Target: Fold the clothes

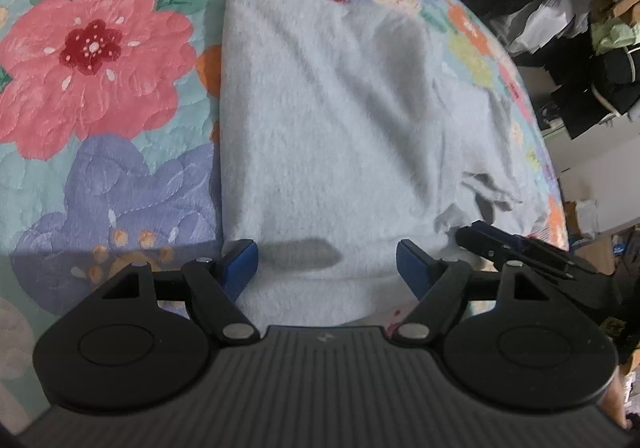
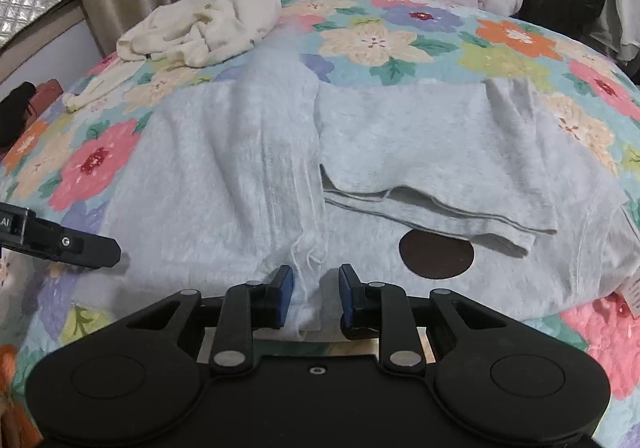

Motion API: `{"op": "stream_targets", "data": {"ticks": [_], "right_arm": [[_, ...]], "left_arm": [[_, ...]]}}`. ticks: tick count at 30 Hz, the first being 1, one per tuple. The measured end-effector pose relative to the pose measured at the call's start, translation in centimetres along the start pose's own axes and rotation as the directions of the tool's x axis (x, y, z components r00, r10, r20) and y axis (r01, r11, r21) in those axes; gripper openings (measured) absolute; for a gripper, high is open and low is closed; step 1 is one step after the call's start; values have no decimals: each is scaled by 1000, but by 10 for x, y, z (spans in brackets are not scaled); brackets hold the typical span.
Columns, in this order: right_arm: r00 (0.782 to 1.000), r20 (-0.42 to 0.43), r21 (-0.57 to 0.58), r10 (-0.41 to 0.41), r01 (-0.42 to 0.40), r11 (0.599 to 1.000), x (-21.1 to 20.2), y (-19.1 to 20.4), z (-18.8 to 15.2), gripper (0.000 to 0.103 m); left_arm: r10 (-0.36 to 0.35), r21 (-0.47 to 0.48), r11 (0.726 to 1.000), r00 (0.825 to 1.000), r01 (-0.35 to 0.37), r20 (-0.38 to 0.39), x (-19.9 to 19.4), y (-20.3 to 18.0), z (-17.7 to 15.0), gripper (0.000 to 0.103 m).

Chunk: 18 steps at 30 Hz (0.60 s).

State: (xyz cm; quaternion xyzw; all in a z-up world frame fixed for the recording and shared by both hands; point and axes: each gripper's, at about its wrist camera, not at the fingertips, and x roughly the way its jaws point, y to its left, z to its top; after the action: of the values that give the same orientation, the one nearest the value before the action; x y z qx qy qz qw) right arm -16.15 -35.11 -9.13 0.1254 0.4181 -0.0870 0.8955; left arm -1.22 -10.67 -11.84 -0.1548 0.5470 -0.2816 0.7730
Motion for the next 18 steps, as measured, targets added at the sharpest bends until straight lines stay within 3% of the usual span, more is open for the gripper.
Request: {"op": "stream_targets", "data": {"ticks": [3,5,7,9,12,14,15,16,18], "right_arm": [[999,45,10,30,-30,999,-6,-1,3,32],[996,51,-9,75,-75,997,-4,1,8,36],[995,27,-18,95,-95,995,6,3,11,57],[998,37,-21,53,-52,998,16,4,9,57],[997,19,-61,68,-67,996,29,5,9,57],[995,6,-90,100,-99,991,35,7,11,43],[991,2,-107,132,-131,986,34,7,13,26],[987,-3,-123,163,-162,979,33,8,16,19],[969,5,-97,247,-245,965,25,6,19,17]], "left_arm": [[-24,40,999,999,22,46,-7,-8,2,76],[5,50,999,998,-9,68,-5,-11,2,76],[40,60,997,994,-46,98,-2,-11,3,76],[63,61,996,990,-70,124,0,-9,5,76],[105,60,992,988,-112,114,8,-7,7,75],[144,77,985,984,-153,104,12,-8,5,75],[167,93,980,980,-177,104,13,-11,3,74],[190,109,973,976,-201,103,14,-13,2,73],[273,130,950,957,-285,103,16,-13,-6,74]]}}
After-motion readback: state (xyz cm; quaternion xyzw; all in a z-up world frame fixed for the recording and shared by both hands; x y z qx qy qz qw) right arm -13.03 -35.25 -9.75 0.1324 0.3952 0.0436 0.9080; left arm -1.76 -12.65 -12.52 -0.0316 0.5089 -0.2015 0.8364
